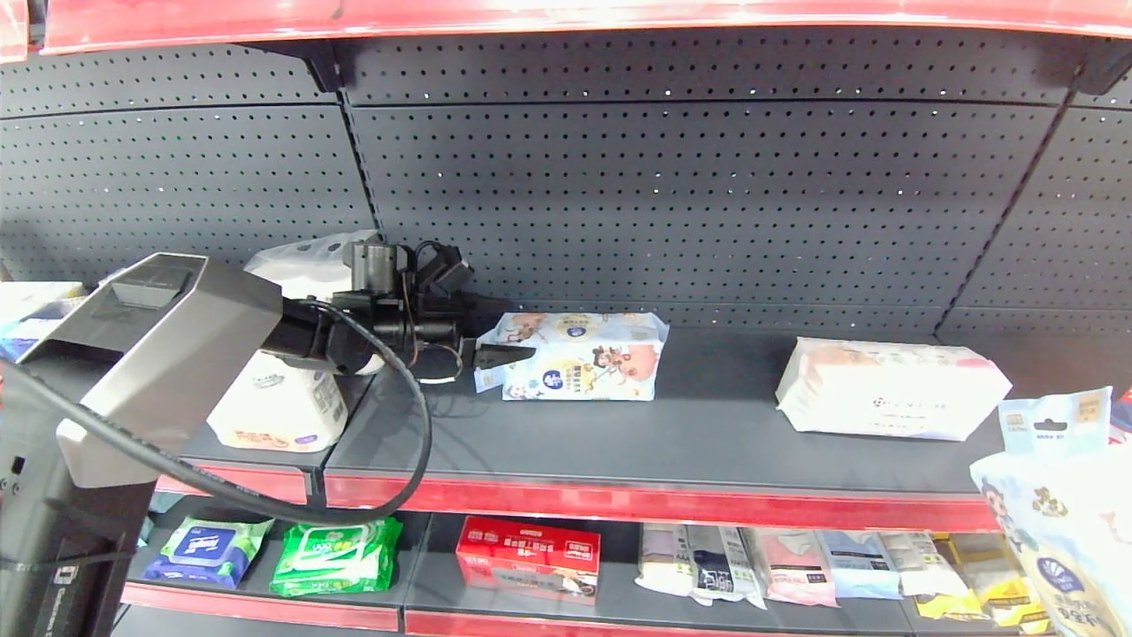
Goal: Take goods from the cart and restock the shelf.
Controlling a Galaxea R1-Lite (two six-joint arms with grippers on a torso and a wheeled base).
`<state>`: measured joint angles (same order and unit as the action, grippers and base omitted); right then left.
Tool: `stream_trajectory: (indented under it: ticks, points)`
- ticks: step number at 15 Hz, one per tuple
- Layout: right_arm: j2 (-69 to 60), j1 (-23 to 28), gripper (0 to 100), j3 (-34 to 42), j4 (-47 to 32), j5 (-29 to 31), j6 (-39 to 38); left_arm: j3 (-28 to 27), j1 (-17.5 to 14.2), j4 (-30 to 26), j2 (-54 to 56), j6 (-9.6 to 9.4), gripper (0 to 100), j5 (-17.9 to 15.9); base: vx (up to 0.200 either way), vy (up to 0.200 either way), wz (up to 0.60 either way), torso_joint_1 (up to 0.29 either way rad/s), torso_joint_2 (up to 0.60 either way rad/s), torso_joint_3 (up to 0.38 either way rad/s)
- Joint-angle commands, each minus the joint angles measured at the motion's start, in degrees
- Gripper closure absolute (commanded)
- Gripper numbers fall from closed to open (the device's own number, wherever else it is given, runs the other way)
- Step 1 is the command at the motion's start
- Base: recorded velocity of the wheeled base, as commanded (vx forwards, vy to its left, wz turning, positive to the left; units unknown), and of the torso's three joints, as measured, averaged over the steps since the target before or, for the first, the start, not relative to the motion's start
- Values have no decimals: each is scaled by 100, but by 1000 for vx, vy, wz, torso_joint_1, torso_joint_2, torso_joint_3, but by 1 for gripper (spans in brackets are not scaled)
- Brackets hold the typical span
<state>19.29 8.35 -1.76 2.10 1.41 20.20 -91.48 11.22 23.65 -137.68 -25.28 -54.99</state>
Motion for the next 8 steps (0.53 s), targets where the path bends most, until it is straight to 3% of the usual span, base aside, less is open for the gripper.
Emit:
stream_trajectory:
  ticks: [1, 8]
  points:
    - [-4, 0, 100, 0, 1, -1, 2, -19, 12, -53, -84, -3, 0, 6, 0, 0, 0, 0, 0, 0]
    - [-4, 0, 100, 0, 1, -10, -7, -28, 91, -62, -215, -3, 0, 6, 0, 0, 0, 0, 0, 0]
